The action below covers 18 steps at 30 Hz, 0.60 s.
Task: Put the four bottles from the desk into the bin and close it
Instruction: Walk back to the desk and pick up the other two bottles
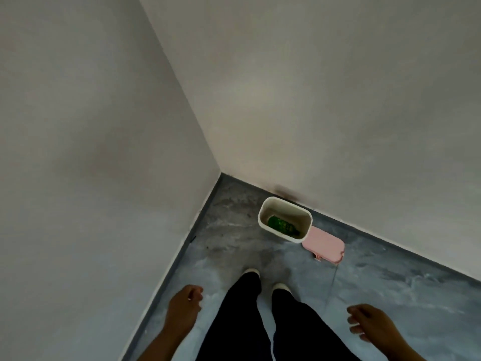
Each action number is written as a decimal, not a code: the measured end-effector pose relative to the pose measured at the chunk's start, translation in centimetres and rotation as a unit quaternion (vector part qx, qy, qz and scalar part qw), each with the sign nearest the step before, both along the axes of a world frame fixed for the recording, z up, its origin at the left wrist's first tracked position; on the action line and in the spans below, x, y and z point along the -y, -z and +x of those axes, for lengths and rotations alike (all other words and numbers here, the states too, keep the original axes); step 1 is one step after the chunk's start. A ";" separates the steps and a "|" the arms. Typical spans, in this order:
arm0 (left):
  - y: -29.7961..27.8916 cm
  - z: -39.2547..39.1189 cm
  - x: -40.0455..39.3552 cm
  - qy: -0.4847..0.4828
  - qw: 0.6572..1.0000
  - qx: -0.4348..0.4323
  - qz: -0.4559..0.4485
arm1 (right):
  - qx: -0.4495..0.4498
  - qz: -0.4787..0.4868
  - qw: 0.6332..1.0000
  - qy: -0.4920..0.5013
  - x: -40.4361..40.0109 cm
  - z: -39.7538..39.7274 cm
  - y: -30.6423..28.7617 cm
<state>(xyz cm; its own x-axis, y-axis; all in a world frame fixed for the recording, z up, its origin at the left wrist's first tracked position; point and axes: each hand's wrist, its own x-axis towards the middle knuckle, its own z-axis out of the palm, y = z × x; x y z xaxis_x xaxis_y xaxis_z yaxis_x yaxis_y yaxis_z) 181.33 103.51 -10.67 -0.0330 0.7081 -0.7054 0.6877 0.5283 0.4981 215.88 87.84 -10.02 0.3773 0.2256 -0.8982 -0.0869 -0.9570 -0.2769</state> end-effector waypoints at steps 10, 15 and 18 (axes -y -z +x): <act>-1.4 -6.3 14.7 -0.220 0.974 -0.019 -0.054 | -0.003 0.014 0.990 -0.141 -0.8 -0.3 -2.0; -2.3 -9.0 19.8 -0.335 0.941 -0.004 -0.054 | -0.002 0.023 0.976 -0.218 -3.5 -3.8 -2.9; -2.9 -11.0 22.4 -0.391 0.919 -0.005 -0.049 | 0.006 0.009 0.962 -0.272 -4.7 -6.8 -2.8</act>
<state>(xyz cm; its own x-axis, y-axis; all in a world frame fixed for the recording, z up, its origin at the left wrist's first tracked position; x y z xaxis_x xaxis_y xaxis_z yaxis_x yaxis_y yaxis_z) 170.36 81.08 -7.73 -0.5108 0.3983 -0.7618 0.0827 0.9048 0.4176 209.05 92.50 -7.18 0.2097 0.4082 -0.8885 0.4291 -0.8550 -0.2915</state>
